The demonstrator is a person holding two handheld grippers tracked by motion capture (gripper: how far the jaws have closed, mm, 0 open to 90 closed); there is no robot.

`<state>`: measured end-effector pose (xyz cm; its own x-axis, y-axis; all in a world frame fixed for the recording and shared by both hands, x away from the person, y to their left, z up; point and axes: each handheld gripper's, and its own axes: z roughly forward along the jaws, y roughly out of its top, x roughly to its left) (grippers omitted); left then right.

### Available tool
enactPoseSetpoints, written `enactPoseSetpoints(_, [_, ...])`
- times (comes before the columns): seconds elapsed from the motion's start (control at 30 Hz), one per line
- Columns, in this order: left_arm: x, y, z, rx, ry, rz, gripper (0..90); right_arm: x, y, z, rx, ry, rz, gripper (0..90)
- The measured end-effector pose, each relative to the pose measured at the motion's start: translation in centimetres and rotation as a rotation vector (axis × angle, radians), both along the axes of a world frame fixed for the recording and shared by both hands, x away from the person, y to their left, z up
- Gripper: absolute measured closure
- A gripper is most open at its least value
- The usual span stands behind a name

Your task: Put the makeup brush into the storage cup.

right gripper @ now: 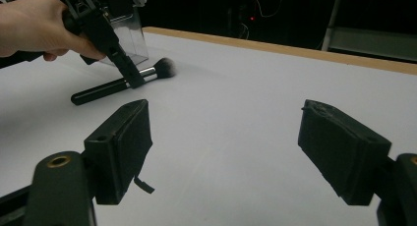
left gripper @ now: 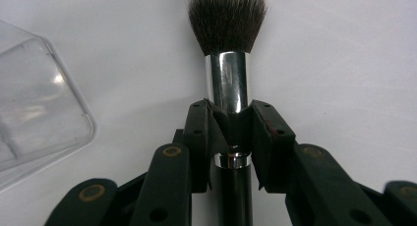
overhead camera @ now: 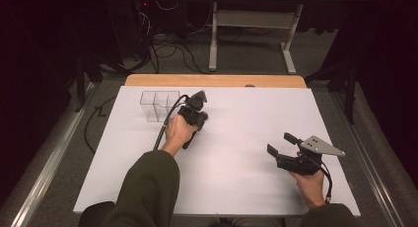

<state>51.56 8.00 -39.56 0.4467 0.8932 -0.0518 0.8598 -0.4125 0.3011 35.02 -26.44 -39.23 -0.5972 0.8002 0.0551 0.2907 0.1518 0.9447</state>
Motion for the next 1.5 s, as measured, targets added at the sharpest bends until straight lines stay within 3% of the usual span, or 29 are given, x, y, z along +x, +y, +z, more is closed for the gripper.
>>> enactPoseSetpoints(0.37, [-0.5, 0.3, 1.2, -0.03, -0.039, -0.032, 70.6, 0.0, 0.0, 0.0, -0.001, -0.003, 0.0, 22.2])
enactPoseSetpoints(0.7, [-1.8, 1.0, 3.5, -0.103, -0.12, -0.074, 70.7, 0.0, 0.0, 0.0, 0.0, -0.004, -0.004, 22.1])
enactPoseSetpoints(1.1, [-2.7, 1.1, 4.8, -0.173, -0.174, -0.1, 70.6, 0.0, 0.0, 0.0, 0.0, -0.004, -0.004, 22.1])
enactPoseSetpoints(1.3, [-3.1, 1.6, 5.8, -0.223, -0.226, -0.105, 70.6, 0.0, 0.0, 0.0, 0.001, -0.004, -0.003, 22.1])
enactPoseSetpoints(1.5, [-3.6, 1.9, 6.4, -0.232, -0.27, -0.122, 70.7, 0.0, 0.0, 0.0, 0.001, -0.004, -0.004, 22.1])
